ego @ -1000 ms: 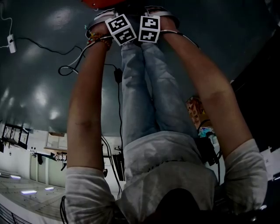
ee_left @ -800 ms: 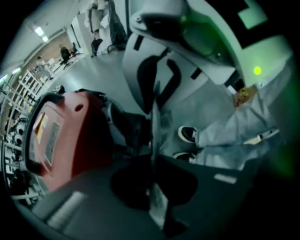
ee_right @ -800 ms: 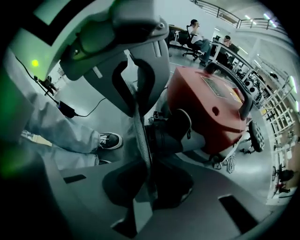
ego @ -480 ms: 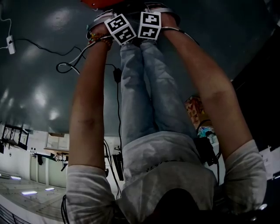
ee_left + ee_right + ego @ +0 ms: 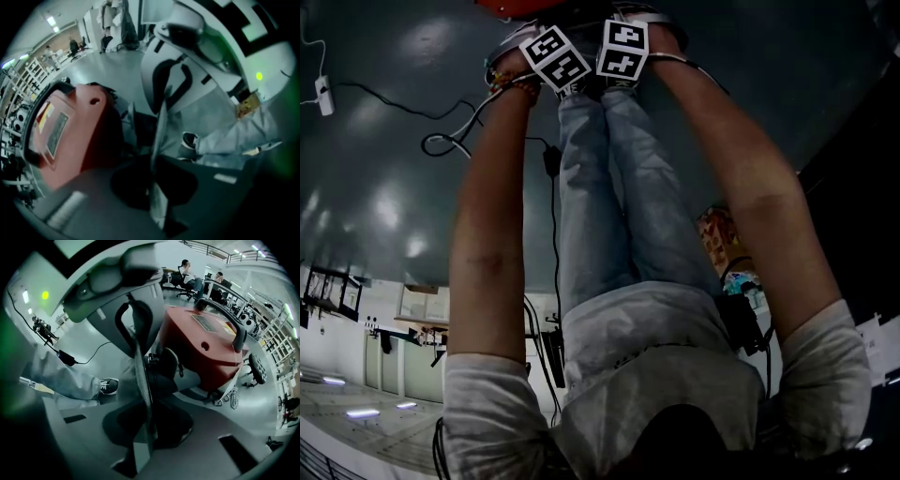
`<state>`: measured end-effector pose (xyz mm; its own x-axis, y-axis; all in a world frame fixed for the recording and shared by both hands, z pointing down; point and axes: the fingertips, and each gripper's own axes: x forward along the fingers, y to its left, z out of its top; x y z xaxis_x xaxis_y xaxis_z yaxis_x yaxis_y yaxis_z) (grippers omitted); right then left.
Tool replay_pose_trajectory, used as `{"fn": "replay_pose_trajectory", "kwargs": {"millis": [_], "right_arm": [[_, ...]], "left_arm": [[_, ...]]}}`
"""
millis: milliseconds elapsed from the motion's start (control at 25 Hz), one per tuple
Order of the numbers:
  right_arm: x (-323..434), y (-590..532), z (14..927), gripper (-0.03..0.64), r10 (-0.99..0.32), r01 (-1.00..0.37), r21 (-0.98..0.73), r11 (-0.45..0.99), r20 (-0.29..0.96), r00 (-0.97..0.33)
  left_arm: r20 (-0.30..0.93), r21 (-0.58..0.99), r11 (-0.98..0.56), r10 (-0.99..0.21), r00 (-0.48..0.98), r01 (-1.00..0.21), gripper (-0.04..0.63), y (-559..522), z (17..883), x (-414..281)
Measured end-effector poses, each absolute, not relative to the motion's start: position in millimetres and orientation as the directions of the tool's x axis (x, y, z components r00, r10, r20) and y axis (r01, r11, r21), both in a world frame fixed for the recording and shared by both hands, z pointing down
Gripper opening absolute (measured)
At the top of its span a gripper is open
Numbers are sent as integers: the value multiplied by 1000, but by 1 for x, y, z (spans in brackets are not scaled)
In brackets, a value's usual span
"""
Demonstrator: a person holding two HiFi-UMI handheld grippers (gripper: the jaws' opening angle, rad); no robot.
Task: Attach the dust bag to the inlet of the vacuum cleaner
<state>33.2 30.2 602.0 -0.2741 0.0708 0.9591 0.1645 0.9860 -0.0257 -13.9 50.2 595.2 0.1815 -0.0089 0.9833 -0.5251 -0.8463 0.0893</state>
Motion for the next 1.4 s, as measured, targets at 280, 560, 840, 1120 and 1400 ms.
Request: {"fn": "replay_pose_trajectory", "kwargs": {"millis": [280, 560, 840, 1120, 1400], "right_arm": [[32, 26, 600, 38, 72, 141, -33, 989, 957, -281], [44, 33, 588, 38, 86, 83, -65, 994, 953, -290], [46, 39, 555, 41, 55, 44, -43, 998, 942, -331], [35, 44, 522, 40, 27, -1, -30, 1000, 918, -396], [28, 52, 513, 11, 9, -30, -24, 999, 899, -439]], "left_arm": [[981, 109, -816, -6, 196, -568, 15, 52, 596, -13], [974, 98, -790, -50, 223, -605, 81, 42, 576, -13], [962, 78, -769, -108, 250, -634, 62, 47, 542, -15], [950, 51, -743, -171, 263, -667, 5, 41, 520, -2], [937, 87, -702, -183, 298, -707, 5, 45, 515, 5]]}}
